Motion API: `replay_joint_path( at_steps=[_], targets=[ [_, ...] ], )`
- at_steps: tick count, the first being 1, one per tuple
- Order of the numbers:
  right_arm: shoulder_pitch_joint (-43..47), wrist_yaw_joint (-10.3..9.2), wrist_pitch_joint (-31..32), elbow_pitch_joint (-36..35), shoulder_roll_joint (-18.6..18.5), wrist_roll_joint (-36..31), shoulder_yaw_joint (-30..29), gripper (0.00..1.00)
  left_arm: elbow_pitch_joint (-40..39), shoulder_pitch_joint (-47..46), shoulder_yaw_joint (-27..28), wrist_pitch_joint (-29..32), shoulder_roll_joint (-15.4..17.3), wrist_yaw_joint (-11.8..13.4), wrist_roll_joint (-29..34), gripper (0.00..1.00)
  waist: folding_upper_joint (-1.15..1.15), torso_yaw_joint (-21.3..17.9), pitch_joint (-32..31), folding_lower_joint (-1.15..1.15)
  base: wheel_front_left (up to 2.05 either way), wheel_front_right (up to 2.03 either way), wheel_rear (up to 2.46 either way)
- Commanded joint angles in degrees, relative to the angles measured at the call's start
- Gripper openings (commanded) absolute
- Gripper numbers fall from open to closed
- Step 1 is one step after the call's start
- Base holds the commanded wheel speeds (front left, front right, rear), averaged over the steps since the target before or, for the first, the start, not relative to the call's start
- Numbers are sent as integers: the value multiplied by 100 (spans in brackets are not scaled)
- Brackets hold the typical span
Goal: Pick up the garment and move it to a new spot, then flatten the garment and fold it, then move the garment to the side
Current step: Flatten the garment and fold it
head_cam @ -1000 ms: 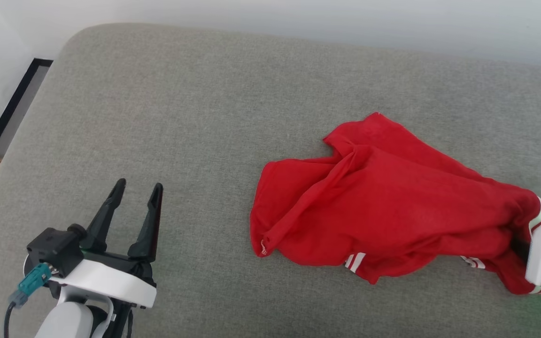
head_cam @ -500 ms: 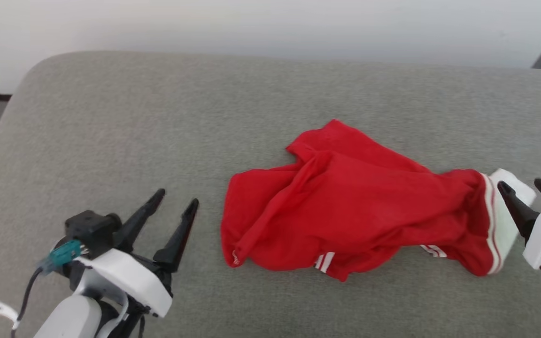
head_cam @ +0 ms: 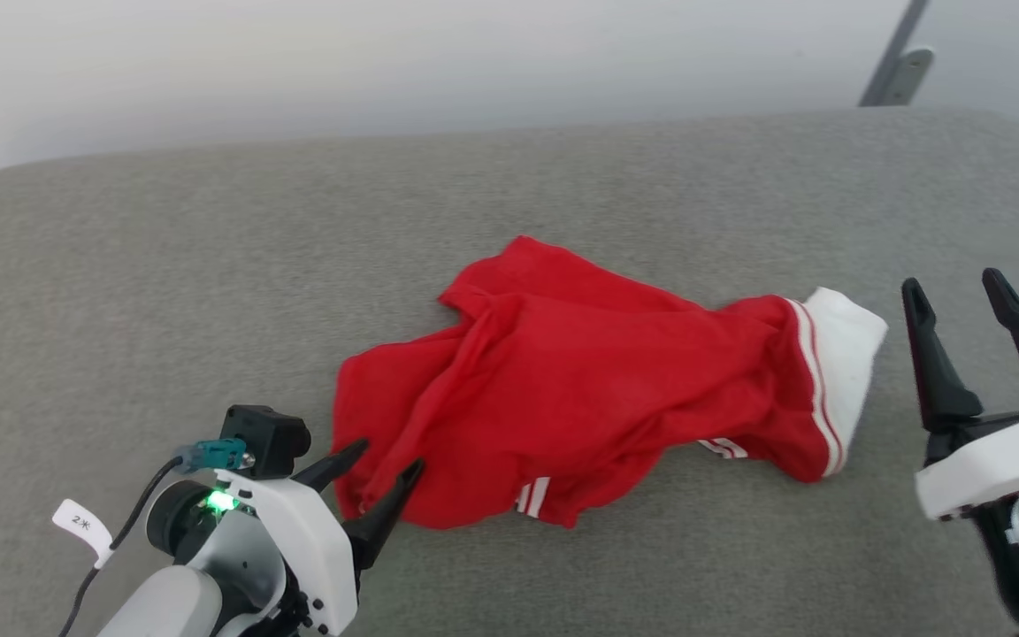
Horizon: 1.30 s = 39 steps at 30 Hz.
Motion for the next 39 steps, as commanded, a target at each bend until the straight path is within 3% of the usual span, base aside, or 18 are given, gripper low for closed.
replay_joint_path(
  at_steps=[1,8,14,15,16,17,23,31,39],
  targets=[
    [50,-2,-179,-41,89,-76,38,100,29,-106,-12,48,16,29,4,100,0,-146,11,0,0,0,0],
    [166,-3,-1354,29,511,-344,402,100,491,-335,-110,354,43,197,138,100,0,-485,148,0,0,0,0],
    [248,-3,-1839,338,724,-324,655,100,1114,-649,-373,671,76,236,455,100,0,-685,284,0,0,0,0],
    [239,-3,-1886,355,743,-304,659,100,1219,-691,-412,765,70,244,461,67,0,-698,297,0,0,0,0],
    [243,-3,-1912,367,752,-297,669,100,1298,-753,-462,839,89,226,518,27,0,-707,311,0,0,0,0],
    [240,-3,-1934,374,763,-295,660,100,1383,-813,-480,894,95,232,522,0,0,-714,328,0,0,0,0],
    [220,-3,-2068,403,785,-282,590,100,1612,-1044,-488,1071,168,201,506,0,0,-727,386,0,0,0,0],
    [282,-3,-2147,375,829,-354,541,100,1369,-1441,-170,1260,662,333,495,0,0,-660,392,0,0,0,0],
    [220,-3,-2179,348,824,-373,582,100,868,-2212,-30,1591,1134,235,691,0,0,-563,428,0,0,0,0]
  ],
)
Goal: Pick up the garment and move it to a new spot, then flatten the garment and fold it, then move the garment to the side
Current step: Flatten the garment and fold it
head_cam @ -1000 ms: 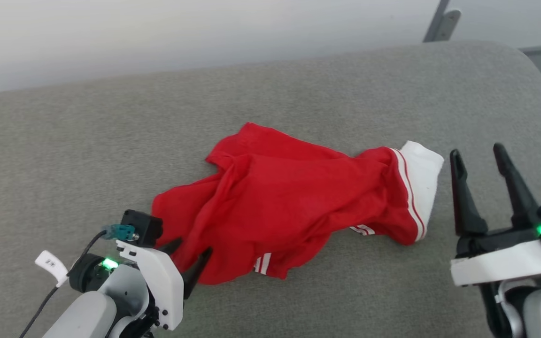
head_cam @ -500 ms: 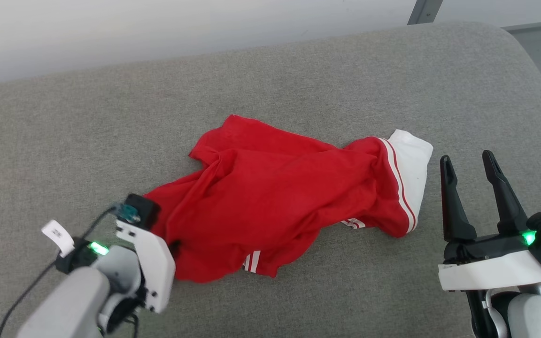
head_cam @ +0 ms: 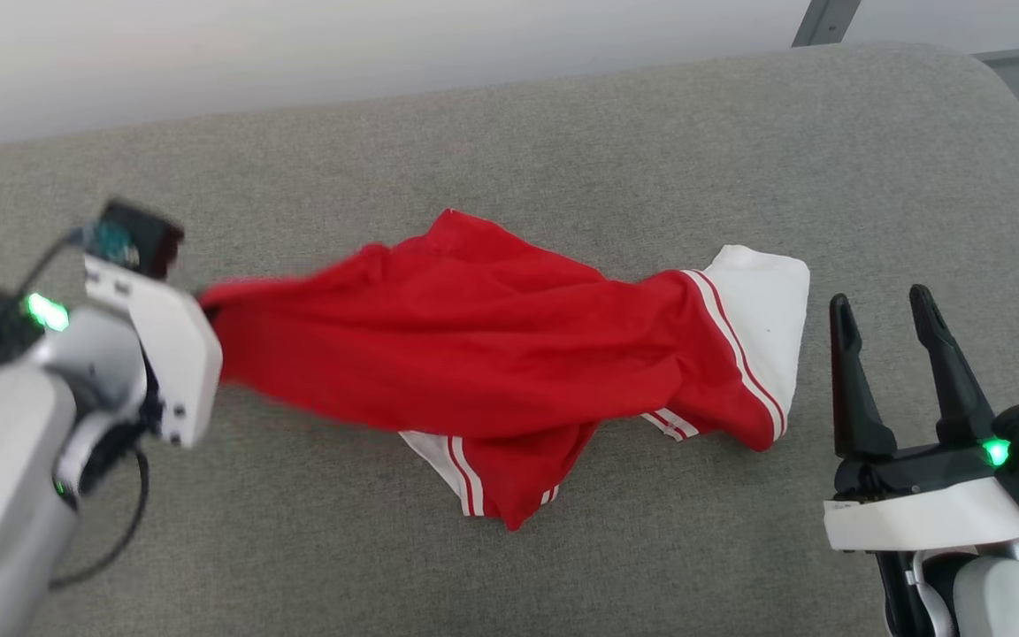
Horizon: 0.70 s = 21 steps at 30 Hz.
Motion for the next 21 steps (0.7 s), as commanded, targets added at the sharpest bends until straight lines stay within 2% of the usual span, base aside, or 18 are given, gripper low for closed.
replay_joint_path(
  at_steps=[1,6,14,18,21],
  targets=[
    [-58,-4,-32,-8,-5,-20,29,100,-60,-232,0,16,21,-60,74,0,0,3,18,0,0,0,0],
    [-171,-4,-64,31,-41,13,124,100,36,-1001,-187,-130,-139,-291,254,0,0,-48,99,0,0,0,0],
    [-495,-4,-105,110,-13,-24,352,100,950,-2148,-790,-448,-621,-461,350,0,0,-336,349,0,0,0,0],
    [-686,-4,-138,202,-2,-46,485,100,1387,-2530,-1366,-518,-797,-467,89,0,0,-507,492,0,0,0,0],
    [-835,-4,-177,276,8,-21,577,100,1629,-2728,-1864,-581,-792,-468,-178,0,0,-641,603,0,0,0,0]
  ],
)
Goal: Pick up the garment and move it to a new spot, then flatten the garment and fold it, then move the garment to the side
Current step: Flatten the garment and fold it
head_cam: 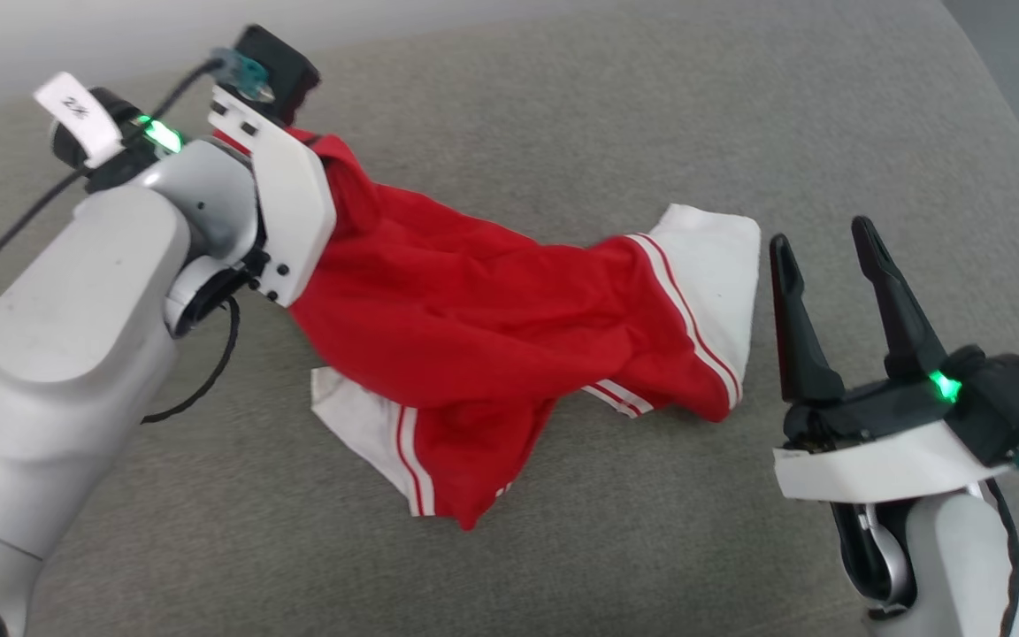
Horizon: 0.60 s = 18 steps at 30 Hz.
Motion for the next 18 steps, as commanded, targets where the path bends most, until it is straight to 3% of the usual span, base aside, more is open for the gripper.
replay_joint_path(
  at_steps=[1,6,8,9,10,11,12,18],
  targets=[
    [-124,-4,-52,46,15,10,52,100,122,-143,-219,-60,20,-15,-200,0,0,-150,136,0,0,0,0],
    [-310,-4,-95,175,33,21,132,100,385,-304,-793,-98,60,-16,-611,0,0,-328,288,0,0,0,0],
    [-396,-4,-114,221,47,29,155,100,474,-393,-1057,-93,92,-16,-787,9,0,-403,363,0,0,0,0],
    [-428,-4,-123,244,54,36,172,100,514,-417,-1171,-78,99,-16,-925,26,0,-431,394,0,0,0,0],
    [-450,-4,-124,276,58,47,177,100,565,-445,-1274,-56,119,-17,-1003,35,0,-450,417,0,0,0,0],
    [-504,-4,-122,330,67,54,186,100,590,-545,-1501,-87,167,-17,-1166,82,0,-477,450,0,0,0,0],
    [-525,-4,-124,333,73,45,179,100,639,-574,-1531,-100,176,-16,-1335,100,0,-479,459,0,0,0,0],
    [-495,-4,-125,347,90,4,60,100,584,-820,-1933,-77,247,-16,-1736,100,0,-342,386,0,0,0,0]
  ],
)
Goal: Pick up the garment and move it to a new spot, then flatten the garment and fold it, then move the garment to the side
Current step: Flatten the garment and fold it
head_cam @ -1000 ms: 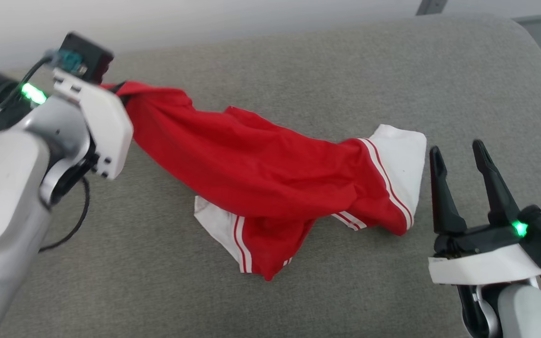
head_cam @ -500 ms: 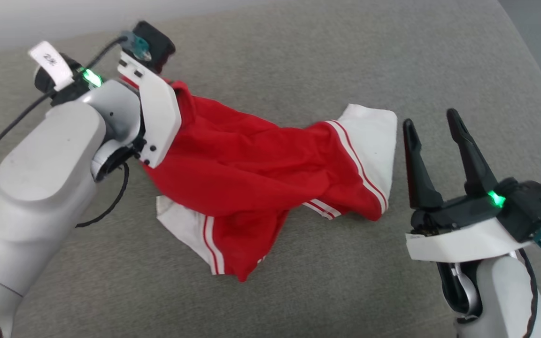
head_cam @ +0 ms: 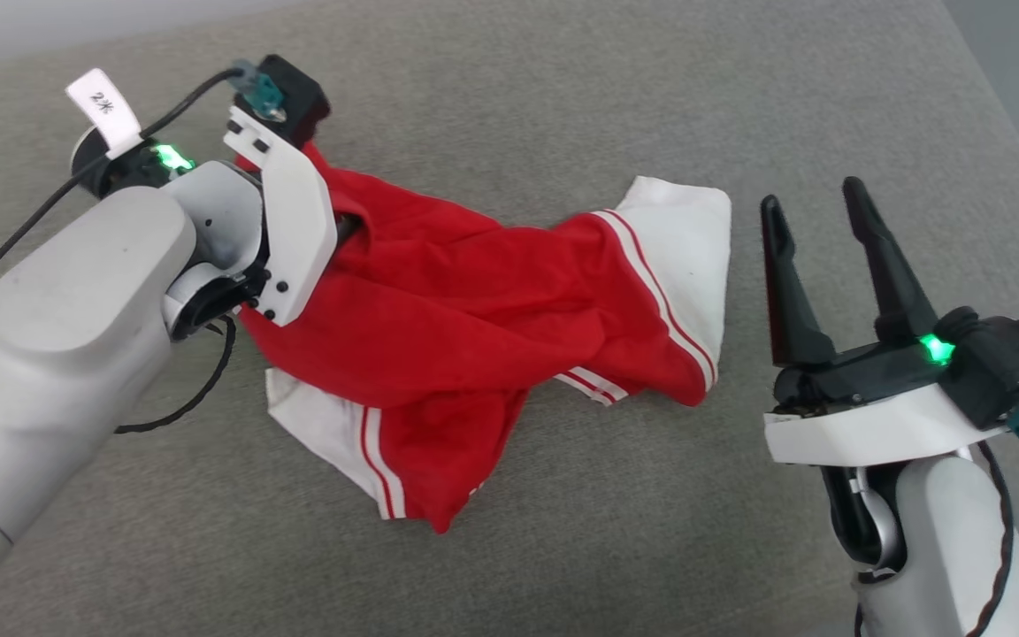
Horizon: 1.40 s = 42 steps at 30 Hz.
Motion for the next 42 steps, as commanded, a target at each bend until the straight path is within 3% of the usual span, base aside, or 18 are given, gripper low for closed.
replay_joint_path(
  at_steps=[1,8,14,20,24,29,36,42],
  targets=[
    [19,-4,-27,9,22,-50,-40,100,-46,-98,-60,-9,42,-15,-41,100,0,78,-61,0,0,0,0],
    [164,-4,-27,-12,-70,-105,-321,100,-404,-121,-196,59,225,-9,-638,100,0,482,-323,0,0,0,0],
    [331,-4,-27,-98,-128,-131,-458,100,-801,25,-278,297,371,44,-754,100,0,787,-514,0,0,0,0],
    [369,-4,-28,-155,-169,-123,-473,100,-1327,397,-303,694,508,442,-1071,100,0,924,-607,0,0,0,0],
    [351,-4,-28,-158,-221,-81,-444,100,-1737,740,-348,994,660,825,-1315,100,0,925,-635,0,0,0,0],
    [393,-4,-28,-186,-242,-45,-447,100,-2001,1061,-372,1162,732,1113,-1502,100,0,860,-637,0,0,0,0],
    [346,-4,-28,-204,-228,-46,-397,100,-2006,1316,-410,1116,695,1255,-1512,100,0,655,-548,0,0,0,0],
    [326,-4,-28,-195,-202,-15,-358,100,-1507,1469,-440,1057,516,1288,-1512,100,0,511,-464,0,0,0,0]
  ],
)
